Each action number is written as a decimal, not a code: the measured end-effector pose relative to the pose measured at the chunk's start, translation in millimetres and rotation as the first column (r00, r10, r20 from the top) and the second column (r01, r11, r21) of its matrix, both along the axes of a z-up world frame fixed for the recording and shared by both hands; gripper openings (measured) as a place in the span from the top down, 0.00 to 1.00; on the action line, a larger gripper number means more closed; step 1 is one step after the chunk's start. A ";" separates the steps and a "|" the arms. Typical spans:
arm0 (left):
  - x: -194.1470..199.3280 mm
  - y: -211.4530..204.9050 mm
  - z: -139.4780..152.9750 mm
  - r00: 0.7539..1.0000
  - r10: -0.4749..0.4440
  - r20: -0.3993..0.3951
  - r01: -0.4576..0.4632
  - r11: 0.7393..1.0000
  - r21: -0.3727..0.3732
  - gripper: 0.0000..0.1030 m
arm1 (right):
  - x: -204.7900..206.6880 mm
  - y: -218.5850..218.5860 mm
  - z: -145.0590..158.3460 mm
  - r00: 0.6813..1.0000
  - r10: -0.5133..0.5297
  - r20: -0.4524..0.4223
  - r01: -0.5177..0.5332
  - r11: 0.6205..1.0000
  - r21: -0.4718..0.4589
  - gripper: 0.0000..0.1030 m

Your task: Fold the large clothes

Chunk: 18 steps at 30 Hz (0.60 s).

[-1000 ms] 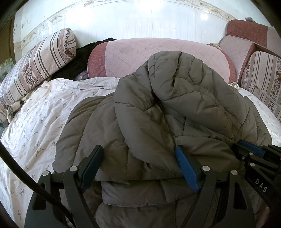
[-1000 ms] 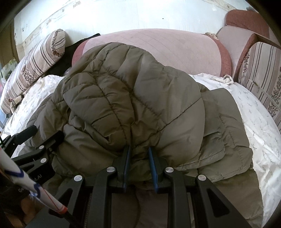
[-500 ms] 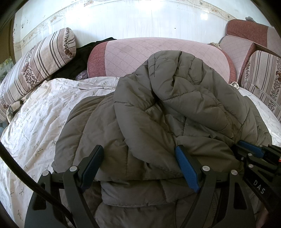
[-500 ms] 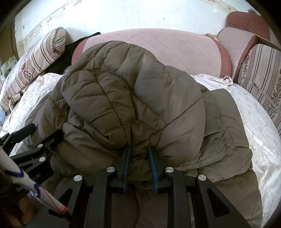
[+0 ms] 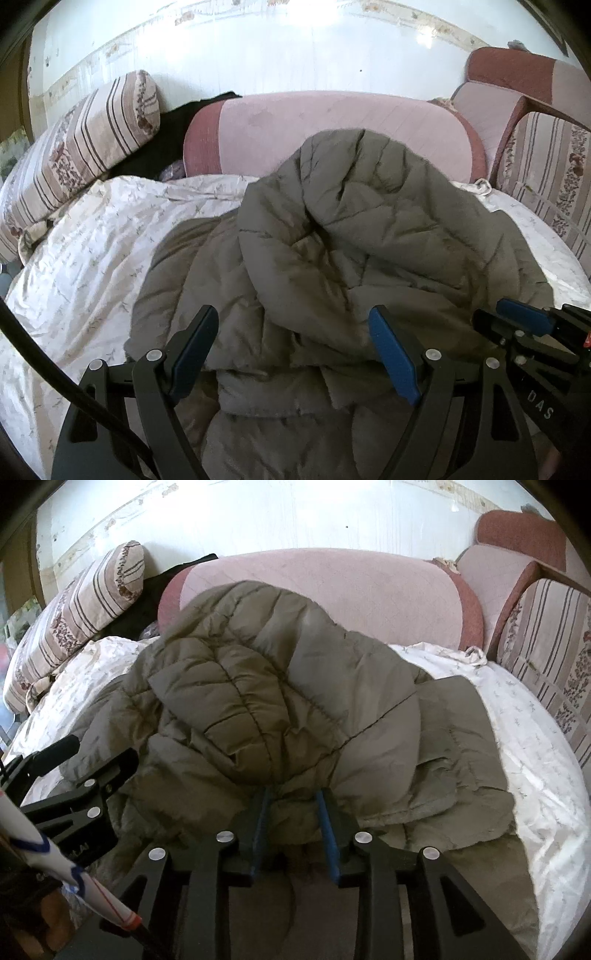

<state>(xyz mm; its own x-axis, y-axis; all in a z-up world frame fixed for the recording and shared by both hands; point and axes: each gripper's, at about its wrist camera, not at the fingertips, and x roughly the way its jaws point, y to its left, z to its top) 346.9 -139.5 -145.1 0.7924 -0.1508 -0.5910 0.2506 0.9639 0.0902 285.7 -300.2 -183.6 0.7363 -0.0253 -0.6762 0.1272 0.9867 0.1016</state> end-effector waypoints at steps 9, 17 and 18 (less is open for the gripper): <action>-54.9 15.5 19.3 1.000 -0.007 0.022 0.008 1.000 -0.010 0.20 | -51.6 -2.2 16.0 1.000 0.015 0.005 -0.015 1.000 -0.001 0.66; -124.4 33.8 3.9 0.998 0.062 -0.023 -0.061 0.997 0.047 0.20 | -122.9 -7.3 12.3 0.999 -0.023 -0.027 0.025 0.997 0.070 0.64; -133.6 37.7 -1.3 0.997 0.070 -0.040 -0.068 0.996 0.049 0.20 | -129.9 -4.6 10.3 0.999 -0.020 -0.034 0.022 0.997 0.073 0.64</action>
